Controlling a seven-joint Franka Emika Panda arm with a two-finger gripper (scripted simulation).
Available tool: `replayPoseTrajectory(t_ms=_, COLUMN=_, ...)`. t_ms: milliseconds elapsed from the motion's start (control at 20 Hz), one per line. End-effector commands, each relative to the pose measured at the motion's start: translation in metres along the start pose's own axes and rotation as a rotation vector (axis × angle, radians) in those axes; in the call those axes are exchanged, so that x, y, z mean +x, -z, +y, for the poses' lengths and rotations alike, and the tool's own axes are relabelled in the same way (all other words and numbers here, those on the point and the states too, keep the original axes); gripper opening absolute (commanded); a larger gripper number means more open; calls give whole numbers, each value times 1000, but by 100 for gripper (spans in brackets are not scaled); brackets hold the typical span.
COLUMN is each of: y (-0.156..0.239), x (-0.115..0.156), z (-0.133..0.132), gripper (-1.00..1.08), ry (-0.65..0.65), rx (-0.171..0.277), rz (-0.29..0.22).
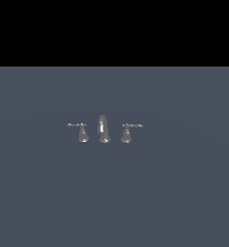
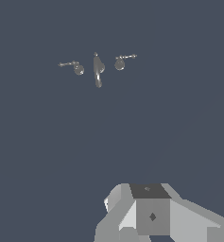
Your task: Turn on the faucet by rotating a designated handle.
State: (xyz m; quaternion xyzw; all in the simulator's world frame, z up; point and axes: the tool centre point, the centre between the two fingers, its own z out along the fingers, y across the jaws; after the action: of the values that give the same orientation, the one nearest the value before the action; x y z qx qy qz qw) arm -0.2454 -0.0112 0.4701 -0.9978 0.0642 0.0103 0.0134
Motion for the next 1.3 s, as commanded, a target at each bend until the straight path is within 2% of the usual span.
replayPoseTrajectory(t_ms=0, y=-8, x=6, z=-4, gripper=-100, ry=-30, rx=0, rz=0)
replayPoseTrajectory(t_ms=450, y=-57, x=42, z=-25, gripper=-100, ry=-208, rx=1, rz=4)
replayPoseTrajectory(t_ms=1250, y=-163, x=135, z=-46, gripper=-100, ry=-598, rx=4, rz=13)
